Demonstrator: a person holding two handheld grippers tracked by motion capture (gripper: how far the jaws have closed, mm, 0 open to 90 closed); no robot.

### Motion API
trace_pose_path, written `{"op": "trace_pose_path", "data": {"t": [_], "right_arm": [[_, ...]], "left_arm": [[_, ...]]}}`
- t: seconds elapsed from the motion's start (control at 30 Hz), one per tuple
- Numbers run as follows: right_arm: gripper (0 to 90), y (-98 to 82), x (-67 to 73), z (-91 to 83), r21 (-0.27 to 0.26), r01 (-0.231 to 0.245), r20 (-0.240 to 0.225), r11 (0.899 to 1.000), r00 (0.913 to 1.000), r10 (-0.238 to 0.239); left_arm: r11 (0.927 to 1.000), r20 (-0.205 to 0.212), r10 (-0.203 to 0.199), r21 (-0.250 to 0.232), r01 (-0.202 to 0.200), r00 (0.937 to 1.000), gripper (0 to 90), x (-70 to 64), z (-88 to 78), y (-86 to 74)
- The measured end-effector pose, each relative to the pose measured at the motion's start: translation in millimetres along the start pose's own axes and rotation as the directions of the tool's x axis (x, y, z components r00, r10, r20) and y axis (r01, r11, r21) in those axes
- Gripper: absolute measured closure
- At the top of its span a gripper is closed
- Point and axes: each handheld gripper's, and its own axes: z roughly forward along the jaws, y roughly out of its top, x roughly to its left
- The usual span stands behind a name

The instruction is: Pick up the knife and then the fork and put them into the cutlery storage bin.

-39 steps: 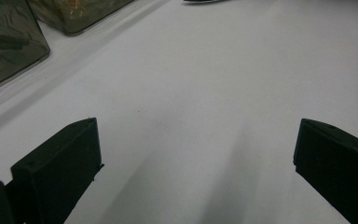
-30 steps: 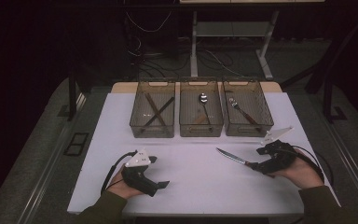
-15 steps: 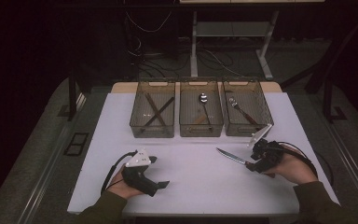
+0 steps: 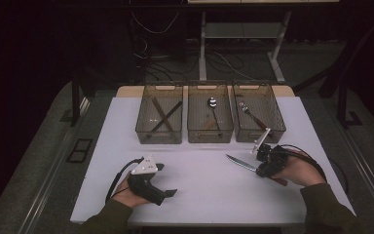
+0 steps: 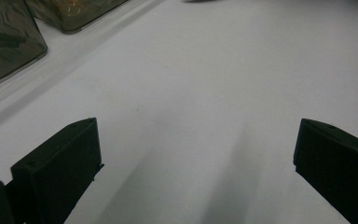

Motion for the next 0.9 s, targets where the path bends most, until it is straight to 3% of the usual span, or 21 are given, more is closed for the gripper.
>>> {"op": "trace_pose_path", "data": {"t": [0.2, 0.4, 0.63, 0.7, 0.9], "right_arm": [[71.5, 9.0, -2.0, 2.3, 0.068, 0.046, 0.010, 0.997, 0.9989, -0.046], [77.7, 12.1, -4.4, 2.6, 0.088, 0.037, 0.003, 0.995, 0.9993, -0.037], [77.8, 7.6, -5.1, 1.3, 0.055, 0.030, -0.001, 0.998, 0.9995, -0.030], [77.8, 5.8, -4.0, -0.2, 0.038, 0.006, -0.019, 0.999, 0.9998, -0.005], [77.8, -0.2, -7.1, -7.1, -0.034, 0.002, -0.008, 0.999, 1.0000, -0.002]], "left_arm": [[1.0000, 0.001, 0.000, 0.001, 0.000, 1.0000, 0.4, 0.0, 0.1, 0.0], [1.0000, 0.000, 0.000, -0.001, 0.000, 1.0000, 0.4, 0.0, -0.2, 0.0], [1.0000, 0.001, 0.003, 0.000, -0.003, 1.0000, 0.5, 0.1, -0.1, 0.0], [1.0000, 0.001, 0.002, 0.001, -0.002, 1.0000, 0.5, 0.2, -0.2, 0.0], [1.0000, 0.000, 0.002, 0.001, -0.002, 1.0000, 0.5, 0.1, 0.0, -0.1]]}}
